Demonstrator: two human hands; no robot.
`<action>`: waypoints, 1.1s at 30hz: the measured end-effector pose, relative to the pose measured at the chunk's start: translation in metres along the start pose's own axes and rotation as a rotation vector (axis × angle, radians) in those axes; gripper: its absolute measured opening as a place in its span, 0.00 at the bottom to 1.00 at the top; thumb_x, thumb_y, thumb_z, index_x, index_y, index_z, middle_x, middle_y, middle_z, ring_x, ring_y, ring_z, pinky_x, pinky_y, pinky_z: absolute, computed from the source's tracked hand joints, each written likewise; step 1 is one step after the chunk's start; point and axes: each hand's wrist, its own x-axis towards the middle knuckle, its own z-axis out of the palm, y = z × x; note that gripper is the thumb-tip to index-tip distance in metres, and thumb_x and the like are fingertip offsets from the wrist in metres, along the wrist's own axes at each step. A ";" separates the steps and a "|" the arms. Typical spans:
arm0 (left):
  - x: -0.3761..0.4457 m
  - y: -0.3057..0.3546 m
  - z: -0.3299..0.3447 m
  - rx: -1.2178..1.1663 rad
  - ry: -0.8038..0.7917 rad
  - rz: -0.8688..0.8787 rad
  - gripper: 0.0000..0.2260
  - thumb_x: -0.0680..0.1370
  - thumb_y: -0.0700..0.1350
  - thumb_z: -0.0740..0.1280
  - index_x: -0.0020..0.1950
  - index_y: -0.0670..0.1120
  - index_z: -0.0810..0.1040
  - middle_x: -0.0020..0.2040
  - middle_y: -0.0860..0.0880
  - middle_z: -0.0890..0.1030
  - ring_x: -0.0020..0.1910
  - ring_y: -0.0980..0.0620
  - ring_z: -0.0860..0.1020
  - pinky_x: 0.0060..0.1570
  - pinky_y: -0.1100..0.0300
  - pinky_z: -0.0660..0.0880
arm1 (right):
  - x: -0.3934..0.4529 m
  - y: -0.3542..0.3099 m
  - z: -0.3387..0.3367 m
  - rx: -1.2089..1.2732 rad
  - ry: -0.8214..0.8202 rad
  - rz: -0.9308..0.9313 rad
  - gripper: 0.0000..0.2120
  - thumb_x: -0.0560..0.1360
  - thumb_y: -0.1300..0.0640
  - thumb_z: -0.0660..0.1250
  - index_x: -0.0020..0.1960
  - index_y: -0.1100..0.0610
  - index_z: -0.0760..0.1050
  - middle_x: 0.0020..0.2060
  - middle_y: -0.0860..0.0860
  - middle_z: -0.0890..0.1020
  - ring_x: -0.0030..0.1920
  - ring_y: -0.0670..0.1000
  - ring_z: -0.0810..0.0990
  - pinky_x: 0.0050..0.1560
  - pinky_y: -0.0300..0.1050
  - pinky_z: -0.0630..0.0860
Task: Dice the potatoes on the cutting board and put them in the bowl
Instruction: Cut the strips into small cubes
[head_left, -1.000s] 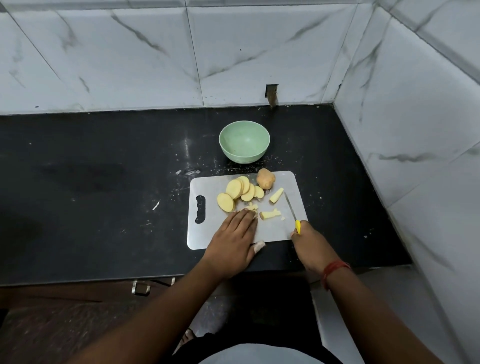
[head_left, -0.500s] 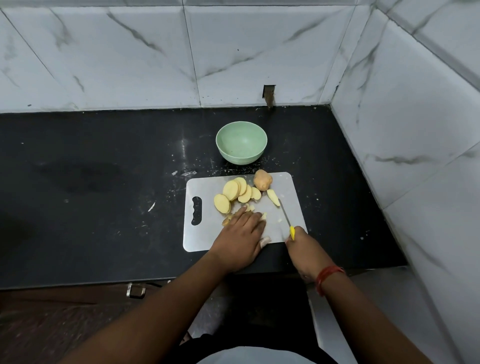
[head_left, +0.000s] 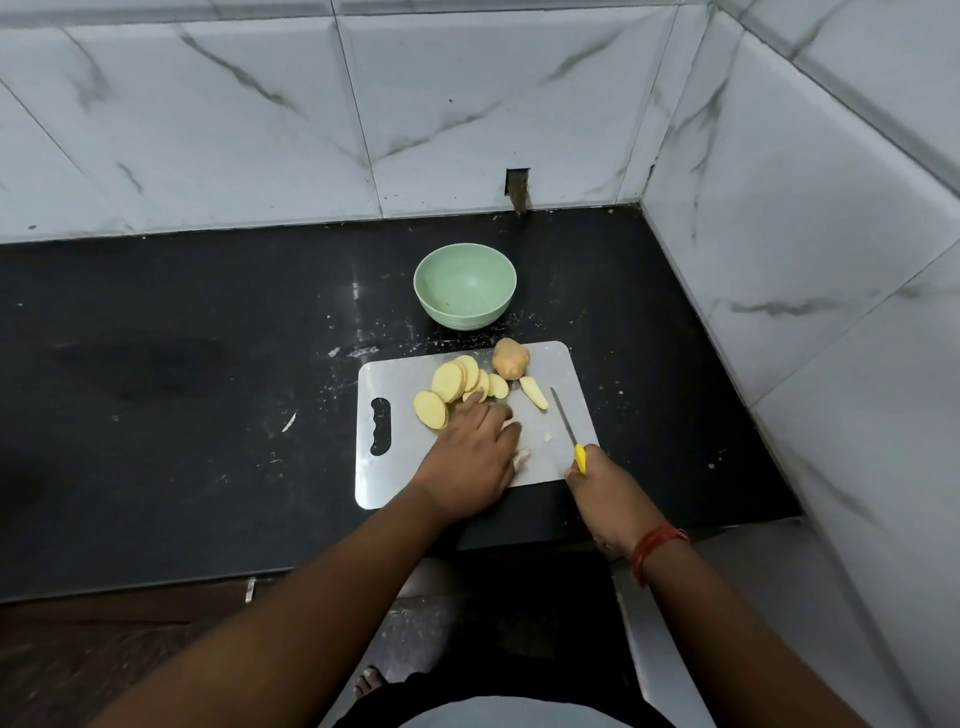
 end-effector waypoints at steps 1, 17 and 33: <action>0.008 0.003 -0.001 -0.007 -0.006 0.005 0.18 0.82 0.53 0.62 0.63 0.41 0.78 0.63 0.40 0.76 0.62 0.40 0.73 0.76 0.42 0.61 | 0.000 0.000 -0.001 0.012 0.007 0.005 0.07 0.82 0.53 0.55 0.53 0.56 0.67 0.40 0.54 0.76 0.37 0.51 0.75 0.33 0.44 0.68; 0.037 0.001 0.006 0.036 -0.136 0.113 0.11 0.80 0.51 0.67 0.52 0.44 0.80 0.55 0.43 0.80 0.57 0.42 0.77 0.67 0.48 0.70 | -0.008 0.022 -0.011 0.140 0.029 0.025 0.08 0.82 0.52 0.55 0.51 0.55 0.69 0.37 0.53 0.75 0.33 0.50 0.73 0.33 0.46 0.70; 0.012 0.022 -0.008 -0.054 -0.185 -0.205 0.21 0.81 0.51 0.66 0.65 0.35 0.77 0.68 0.38 0.75 0.66 0.39 0.74 0.64 0.46 0.74 | -0.006 0.014 0.021 -0.140 -0.109 0.057 0.06 0.81 0.54 0.54 0.53 0.57 0.64 0.37 0.51 0.70 0.32 0.48 0.70 0.37 0.41 0.68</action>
